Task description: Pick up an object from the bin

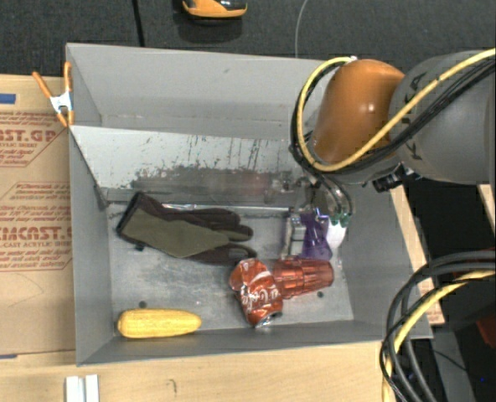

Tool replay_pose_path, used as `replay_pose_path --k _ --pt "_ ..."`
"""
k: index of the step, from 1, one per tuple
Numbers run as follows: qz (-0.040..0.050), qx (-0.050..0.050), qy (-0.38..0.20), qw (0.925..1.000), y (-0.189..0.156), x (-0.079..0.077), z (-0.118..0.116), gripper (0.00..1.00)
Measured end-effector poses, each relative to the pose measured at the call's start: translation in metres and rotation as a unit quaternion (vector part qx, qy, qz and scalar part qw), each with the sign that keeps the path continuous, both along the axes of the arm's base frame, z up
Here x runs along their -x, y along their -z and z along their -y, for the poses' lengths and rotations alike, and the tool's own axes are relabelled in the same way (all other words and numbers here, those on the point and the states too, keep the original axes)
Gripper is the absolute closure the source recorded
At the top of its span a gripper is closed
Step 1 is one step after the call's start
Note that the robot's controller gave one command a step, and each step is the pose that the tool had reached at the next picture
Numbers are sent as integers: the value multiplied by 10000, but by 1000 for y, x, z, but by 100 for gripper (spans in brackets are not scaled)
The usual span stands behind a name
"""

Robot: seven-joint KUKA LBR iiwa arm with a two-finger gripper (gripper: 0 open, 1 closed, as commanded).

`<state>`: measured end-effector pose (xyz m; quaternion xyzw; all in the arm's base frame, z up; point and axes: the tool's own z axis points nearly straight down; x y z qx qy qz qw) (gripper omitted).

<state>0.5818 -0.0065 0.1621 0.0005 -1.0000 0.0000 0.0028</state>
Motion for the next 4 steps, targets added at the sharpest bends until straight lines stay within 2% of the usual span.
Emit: replay_pose_path --k 1,2,3,4 --pt "38 1 0 10000 -5 -2 0 0" --pt "45 1 -445 9990 29 -5 -42 0" --pt "33 -6 435 9990 33 -8 -59 0" --pt "39 -1 -256 9997 32 -8 -66 0"
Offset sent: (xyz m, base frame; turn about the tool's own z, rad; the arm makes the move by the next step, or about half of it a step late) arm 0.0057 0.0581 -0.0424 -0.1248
